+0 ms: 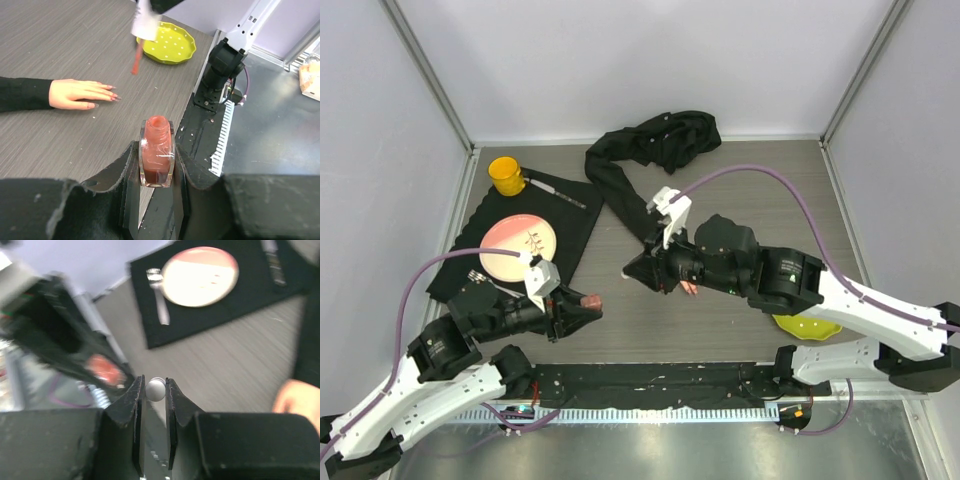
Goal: Paint the nails
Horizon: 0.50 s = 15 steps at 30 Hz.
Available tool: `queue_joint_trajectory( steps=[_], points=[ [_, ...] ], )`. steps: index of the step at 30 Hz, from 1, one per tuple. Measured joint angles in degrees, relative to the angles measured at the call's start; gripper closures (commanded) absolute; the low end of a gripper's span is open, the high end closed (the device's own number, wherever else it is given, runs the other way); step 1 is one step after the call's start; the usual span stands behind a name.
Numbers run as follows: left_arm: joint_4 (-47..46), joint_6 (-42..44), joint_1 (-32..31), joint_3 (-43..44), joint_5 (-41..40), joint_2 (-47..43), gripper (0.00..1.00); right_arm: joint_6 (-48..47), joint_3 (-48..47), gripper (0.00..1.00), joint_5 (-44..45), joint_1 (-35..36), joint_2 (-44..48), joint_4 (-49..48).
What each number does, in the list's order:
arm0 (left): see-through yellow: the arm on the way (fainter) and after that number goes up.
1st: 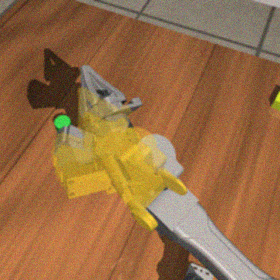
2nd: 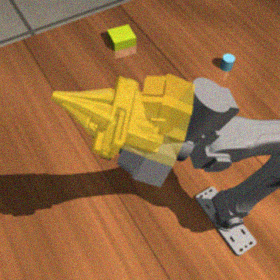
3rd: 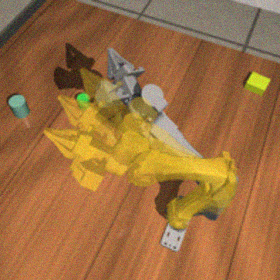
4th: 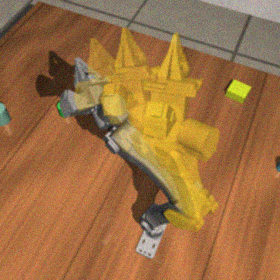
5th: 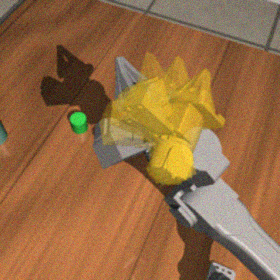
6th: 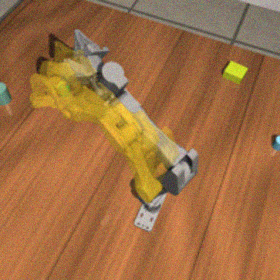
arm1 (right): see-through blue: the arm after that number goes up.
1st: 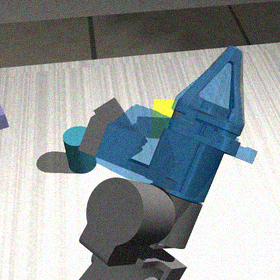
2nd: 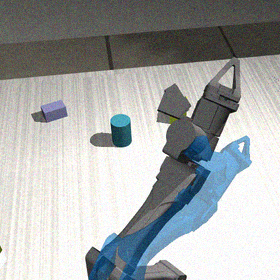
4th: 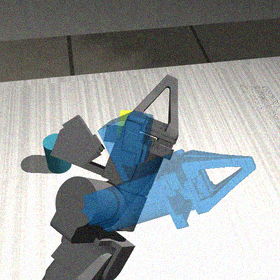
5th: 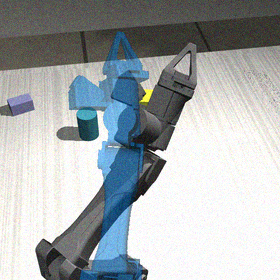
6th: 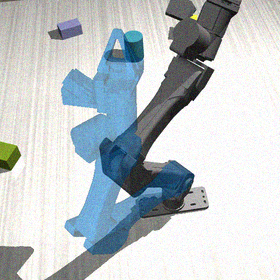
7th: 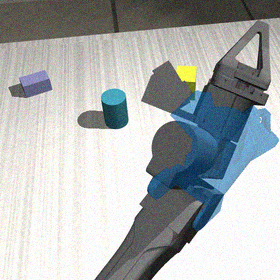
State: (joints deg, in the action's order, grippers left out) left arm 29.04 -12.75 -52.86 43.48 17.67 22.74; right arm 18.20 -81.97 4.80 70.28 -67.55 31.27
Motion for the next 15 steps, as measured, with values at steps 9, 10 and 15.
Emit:
queue_joint_trajectory(
  steps=[9,10,15],
  points=[
    [0.09,-0.07,0.00,0.00,-7.43,-1.36,1.00,0.48,22.69,0.99,21.27,-4.87,6.56,-2.64],
    [0.09,-0.07,0.00,0.00,-8.44,-1.46,1.00,0.55,25.53,0.99,21.79,-6.43,6.58,-3.67],
    [0.09,-0.42,0.00,0.11,-15.39,-1.51,1.00,-0.83,38.60,0.99,22.97,-11.67,6.29,-9.22]
  ],
)
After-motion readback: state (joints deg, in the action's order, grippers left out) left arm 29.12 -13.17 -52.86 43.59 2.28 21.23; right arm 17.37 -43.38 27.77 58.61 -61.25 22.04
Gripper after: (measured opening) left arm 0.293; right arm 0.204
